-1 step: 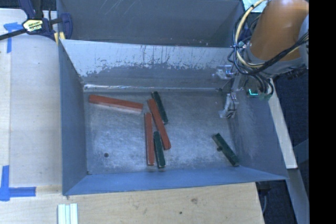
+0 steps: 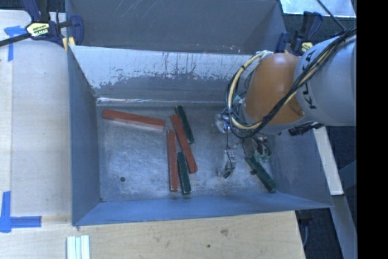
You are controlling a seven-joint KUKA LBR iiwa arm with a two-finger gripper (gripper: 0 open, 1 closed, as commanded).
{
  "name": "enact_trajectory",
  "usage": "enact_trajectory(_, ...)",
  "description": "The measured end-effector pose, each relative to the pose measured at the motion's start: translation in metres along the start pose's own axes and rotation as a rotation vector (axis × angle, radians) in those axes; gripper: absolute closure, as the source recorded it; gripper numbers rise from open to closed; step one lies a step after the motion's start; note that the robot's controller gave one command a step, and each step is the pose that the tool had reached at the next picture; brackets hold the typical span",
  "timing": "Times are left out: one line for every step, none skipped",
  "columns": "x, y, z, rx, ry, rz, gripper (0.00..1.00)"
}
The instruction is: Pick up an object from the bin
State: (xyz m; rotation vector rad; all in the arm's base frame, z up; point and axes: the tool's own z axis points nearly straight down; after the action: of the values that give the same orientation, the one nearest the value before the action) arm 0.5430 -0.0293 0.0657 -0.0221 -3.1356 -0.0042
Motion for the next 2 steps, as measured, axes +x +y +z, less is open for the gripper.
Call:
enact_trajectory(-0.008, 0.108, -0.046, -0.001, -0.013, 0.010, 0.00)
enact_trajectory(0.052, 0.093, -0.053, 0.003, -0.005, -0.219, 0.00)
